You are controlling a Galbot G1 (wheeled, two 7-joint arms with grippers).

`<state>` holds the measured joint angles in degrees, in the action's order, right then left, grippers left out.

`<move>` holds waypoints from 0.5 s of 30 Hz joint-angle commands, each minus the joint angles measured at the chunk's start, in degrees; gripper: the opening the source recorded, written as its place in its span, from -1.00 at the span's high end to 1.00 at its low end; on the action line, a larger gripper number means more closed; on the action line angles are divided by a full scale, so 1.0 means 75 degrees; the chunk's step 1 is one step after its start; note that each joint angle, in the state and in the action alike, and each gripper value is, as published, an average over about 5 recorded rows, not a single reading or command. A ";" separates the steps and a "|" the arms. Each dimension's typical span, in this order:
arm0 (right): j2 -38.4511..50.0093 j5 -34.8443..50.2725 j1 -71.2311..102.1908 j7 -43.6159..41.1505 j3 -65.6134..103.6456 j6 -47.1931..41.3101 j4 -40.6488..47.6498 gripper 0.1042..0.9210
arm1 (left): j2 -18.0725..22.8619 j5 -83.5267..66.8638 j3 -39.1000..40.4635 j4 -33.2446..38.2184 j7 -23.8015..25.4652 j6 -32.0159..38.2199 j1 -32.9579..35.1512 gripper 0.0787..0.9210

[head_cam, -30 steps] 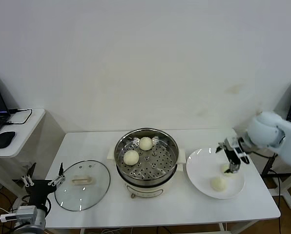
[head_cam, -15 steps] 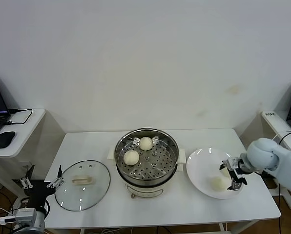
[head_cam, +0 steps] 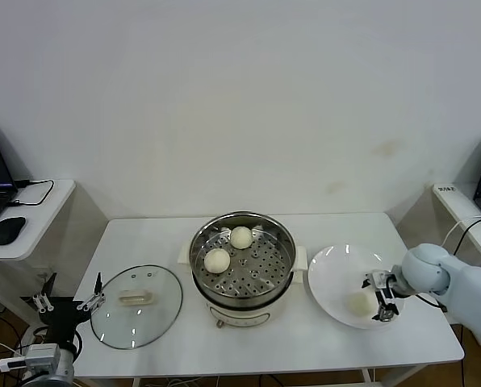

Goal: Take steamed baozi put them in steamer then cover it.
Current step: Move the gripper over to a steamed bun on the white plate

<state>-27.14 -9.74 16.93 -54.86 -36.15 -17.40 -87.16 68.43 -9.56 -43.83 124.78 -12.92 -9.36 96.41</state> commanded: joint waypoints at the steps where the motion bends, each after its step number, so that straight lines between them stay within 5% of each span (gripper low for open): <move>1: -0.0179 -0.0113 0.0409 0.0176 0.0371 -0.0018 0.0243 -0.61 | -0.0005 -0.0002 0.0002 -0.0001 -0.0003 -0.0003 -0.0004 -0.77; 15: -0.0372 -0.0030 0.0319 0.0070 0.0303 -0.0161 0.0356 -0.35 | 0.0034 -0.0002 -0.0018 0.0071 0.0001 -0.0008 0.0029 -0.77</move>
<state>-29.54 -9.86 18.44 -54.61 -34.57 -18.51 -84.92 68.72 -9.56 -43.97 125.26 -12.94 -9.38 96.60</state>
